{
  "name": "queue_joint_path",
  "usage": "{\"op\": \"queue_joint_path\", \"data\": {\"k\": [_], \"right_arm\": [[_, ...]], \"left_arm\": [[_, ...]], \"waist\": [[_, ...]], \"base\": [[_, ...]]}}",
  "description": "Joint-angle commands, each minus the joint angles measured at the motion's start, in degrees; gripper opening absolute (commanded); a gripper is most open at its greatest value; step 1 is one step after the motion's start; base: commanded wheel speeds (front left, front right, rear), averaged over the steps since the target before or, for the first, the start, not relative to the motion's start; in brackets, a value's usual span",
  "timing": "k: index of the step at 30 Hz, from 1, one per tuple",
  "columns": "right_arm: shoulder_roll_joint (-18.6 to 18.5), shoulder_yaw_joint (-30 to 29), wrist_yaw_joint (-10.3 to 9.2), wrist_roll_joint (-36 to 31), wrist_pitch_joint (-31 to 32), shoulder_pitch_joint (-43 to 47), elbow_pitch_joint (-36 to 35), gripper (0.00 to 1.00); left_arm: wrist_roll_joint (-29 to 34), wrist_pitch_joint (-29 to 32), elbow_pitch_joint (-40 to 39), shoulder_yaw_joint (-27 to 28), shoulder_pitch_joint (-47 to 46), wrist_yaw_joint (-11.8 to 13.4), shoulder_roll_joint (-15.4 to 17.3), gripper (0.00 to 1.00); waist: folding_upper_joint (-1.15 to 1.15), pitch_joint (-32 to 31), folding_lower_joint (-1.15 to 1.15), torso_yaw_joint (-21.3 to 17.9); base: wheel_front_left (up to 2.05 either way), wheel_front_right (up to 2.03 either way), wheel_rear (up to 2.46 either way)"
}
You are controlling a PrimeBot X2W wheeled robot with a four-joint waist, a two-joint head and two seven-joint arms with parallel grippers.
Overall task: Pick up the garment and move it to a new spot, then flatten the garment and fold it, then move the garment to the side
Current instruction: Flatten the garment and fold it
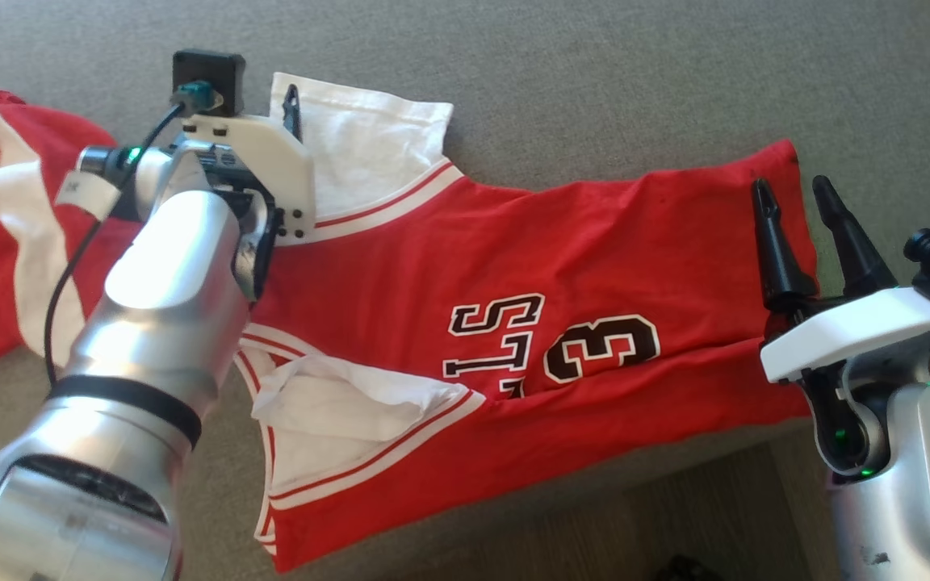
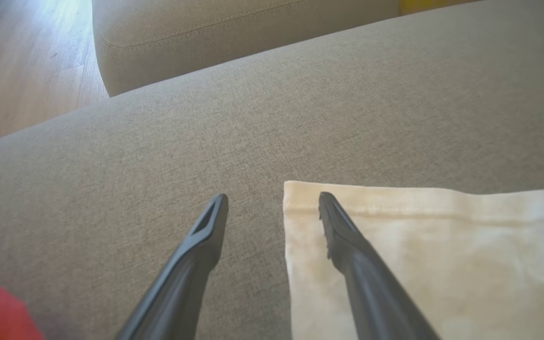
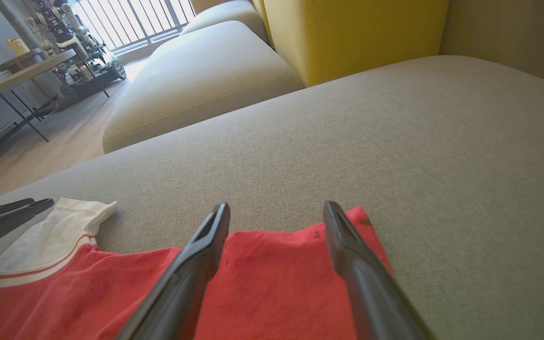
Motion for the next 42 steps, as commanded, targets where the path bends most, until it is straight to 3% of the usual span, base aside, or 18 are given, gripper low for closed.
{"op": "queue_joint_path", "data": {"k": [1,8,9,11,17,25,33,42], "right_arm": [[-0.6,1.5,0.41,0.6,-0.7,-1.4,-1.6,1.0],[-0.6,1.7,0.41,0.7,-1.2,-1.7,-1.2,1.0],[-0.6,1.6,0.41,0.7,-1.3,-1.8,-1.1,1.0],[-0.6,1.4,0.41,0.6,-1.3,-1.9,-1.0,1.0],[-0.6,0.4,0.41,0.1,-1.2,-2.3,-0.3,1.0],[-0.6,-6.1,0.41,0.0,0.4,-4.9,3.0,1.0],[-1.7,-12.6,0.41,-4.7,5.0,-9.6,10.9,1.0],[-5.1,-15.0,0.41,-3.6,9.0,-13.9,22.2,1.0]], "left_arm": [[0.6,0.0,0.6,0.8,-3.4,-0.5,1.2,1.0],[0.6,-0.5,6.1,0.0,-6.5,-2.5,0.8,1.0],[0.5,-0.5,6.7,-0.1,-6.7,-3.0,0.6,0.91],[0.4,-0.6,7.7,-0.5,-7.1,-3.9,0.2,0.0],[-0.3,-2.8,8.7,-0.7,-7.5,-5.1,-0.8,0.0],[-2.0,-9.9,5.3,0.9,-5.4,-3.6,-1.8,0.0],[-1.9,-10.4,-8.3,2.7,1.3,-1.1,-2.3,0.0],[0.1,-10.4,-21.6,3.9,9.2,0.9,-1.9,0.0]], "waist": [[0.0,0.6,0.0,-0.6],[0.0,1.5,0.0,-1.5],[0.0,1.6,0.0,-1.6],[0.0,1.7,0.0,-1.6],[0.0,1.5,0.0,-1.0],[0.0,-0.8,0.0,2.6],[0.0,-2.6,0.0,6.1],[0.0,-2.5,0.0,7.9]], "base": [[0.0,0.0,0.0],[0.0,0.0,0.0],[0.0,0.0,0.0],[0.0,0.0,0.0],[0.0,0.0,0.0],[0.0,0.0,0.0],[0.0,0.0,0.0],[0.0,0.0,0.0]]}}
